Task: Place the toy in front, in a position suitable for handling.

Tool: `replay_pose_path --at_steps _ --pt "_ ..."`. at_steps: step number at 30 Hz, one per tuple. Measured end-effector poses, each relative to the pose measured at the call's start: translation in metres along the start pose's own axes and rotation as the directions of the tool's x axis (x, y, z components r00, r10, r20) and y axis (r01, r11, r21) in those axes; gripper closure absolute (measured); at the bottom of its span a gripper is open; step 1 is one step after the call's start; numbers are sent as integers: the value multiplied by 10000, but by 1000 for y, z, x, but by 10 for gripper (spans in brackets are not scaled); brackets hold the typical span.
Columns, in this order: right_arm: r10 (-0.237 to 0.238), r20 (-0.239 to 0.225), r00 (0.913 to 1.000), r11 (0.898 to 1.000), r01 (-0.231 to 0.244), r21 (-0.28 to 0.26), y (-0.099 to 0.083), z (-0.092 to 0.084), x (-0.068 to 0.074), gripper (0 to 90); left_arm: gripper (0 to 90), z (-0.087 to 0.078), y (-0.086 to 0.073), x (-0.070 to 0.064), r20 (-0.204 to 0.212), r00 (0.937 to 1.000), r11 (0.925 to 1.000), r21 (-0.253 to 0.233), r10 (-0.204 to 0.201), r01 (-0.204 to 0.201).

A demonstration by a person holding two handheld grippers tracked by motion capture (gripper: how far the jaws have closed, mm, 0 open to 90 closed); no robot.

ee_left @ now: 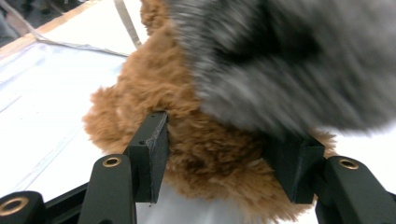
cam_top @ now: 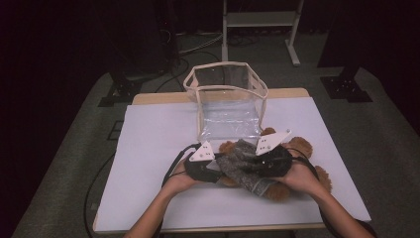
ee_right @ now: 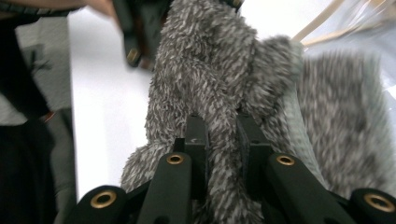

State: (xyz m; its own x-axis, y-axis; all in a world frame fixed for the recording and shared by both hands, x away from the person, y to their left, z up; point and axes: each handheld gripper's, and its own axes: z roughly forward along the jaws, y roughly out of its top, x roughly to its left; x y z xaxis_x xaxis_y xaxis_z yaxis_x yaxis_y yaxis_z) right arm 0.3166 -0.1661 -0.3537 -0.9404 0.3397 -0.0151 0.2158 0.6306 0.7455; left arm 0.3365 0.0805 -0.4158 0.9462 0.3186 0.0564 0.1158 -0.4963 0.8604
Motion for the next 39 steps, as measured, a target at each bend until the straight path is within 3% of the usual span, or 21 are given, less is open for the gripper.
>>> replay_pose_path --at_steps 8,11,14,16,20,23,27,30,33,36,39 --pt "-16 557 9984 9999 10 103 33 17 -17 765 420 0 -2 -4 282 9994 9998 28 212 -213" --pt "273 562 9980 9996 -279 104 33 17 -25 766 418 -2 -3 -4 229 9995 9998 -43 205 -204" --pt "492 467 9977 9986 -500 155 28 14 -25 768 405 -6 -2 -2 -165 9999 9991 -429 33 -40" --pt "609 233 9979 9977 -616 279 26 13 -21 768 406 -5 -2 -2 24 10000 9989 -469 -43 44" --pt "526 440 9976 9975 -546 447 34 13 -21 767 415 1 -1 -11 325 9989 9994 -93 337 -334" --pt "443 597 9972 9972 -477 575 43 19 -28 767 422 -1 -1 -12 478 9973 9984 -30 559 -558" --pt "676 826 9943 9934 -748 867 49 27 -42 766 421 -2 -2 -14 519 9955 9968 86 794 -800" --pt "920 702 9933 9882 -997 1159 44 32 -50 767 412 -4 -1 -13 371 9962 9968 36 792 -794" --pt "1189 294 9925 9869 -1214 1062 39 30 -45 769 376 -7 2 -12 167 9979 9979 -198 618 -614" --pt "887 69 9960 9906 -889 1036 38 27 -39 768 385 -5 4 -15 334 9970 9975 -118 705 -701" --pt "1001 37 9950 9903 -1000 963 37 23 -40 768 399 -3 3 -18 599 9943 9959 141 881 -891"
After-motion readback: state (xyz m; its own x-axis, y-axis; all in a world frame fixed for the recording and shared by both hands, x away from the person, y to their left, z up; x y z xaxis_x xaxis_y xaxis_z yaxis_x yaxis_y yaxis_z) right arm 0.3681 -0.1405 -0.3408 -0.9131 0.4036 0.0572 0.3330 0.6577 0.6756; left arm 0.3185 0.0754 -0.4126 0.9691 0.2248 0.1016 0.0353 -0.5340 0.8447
